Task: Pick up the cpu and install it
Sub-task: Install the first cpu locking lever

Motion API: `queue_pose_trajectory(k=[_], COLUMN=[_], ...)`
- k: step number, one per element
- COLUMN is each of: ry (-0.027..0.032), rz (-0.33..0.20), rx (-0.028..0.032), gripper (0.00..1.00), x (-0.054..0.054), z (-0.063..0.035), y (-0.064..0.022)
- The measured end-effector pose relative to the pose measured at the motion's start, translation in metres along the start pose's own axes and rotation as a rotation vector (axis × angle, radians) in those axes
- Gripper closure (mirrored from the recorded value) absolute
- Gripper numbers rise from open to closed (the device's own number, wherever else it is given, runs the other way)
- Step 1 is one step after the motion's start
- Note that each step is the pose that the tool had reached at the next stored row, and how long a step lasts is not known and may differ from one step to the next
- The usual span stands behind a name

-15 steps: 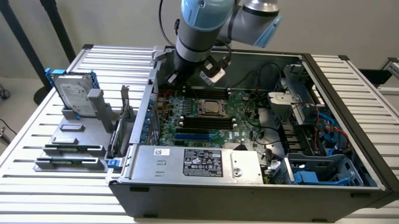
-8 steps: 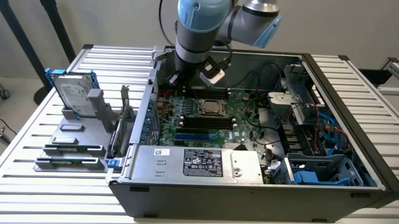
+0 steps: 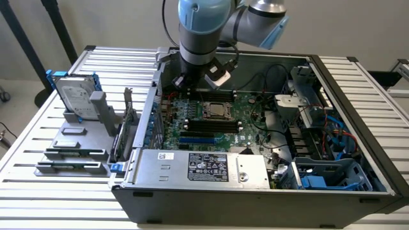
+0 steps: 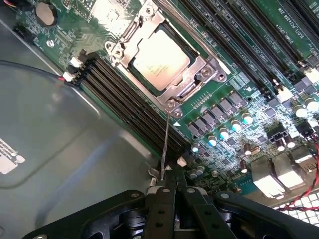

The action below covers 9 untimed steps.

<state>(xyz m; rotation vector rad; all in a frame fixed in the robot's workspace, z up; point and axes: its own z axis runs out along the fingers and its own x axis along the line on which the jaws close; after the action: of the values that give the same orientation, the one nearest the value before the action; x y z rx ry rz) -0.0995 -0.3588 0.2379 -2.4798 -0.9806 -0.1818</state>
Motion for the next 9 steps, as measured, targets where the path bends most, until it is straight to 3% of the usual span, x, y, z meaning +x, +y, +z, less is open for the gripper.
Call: queue_pose_trajectory(k=[4,9], ry=[0.0163,0.0317], rz=[0.007,0.013], rx=[-0.0097,-0.0228], gripper=[0.89,0.89], x=[0.0005,0.0018], z=[0.0,-0.0003], y=[0.0005,0.0014])
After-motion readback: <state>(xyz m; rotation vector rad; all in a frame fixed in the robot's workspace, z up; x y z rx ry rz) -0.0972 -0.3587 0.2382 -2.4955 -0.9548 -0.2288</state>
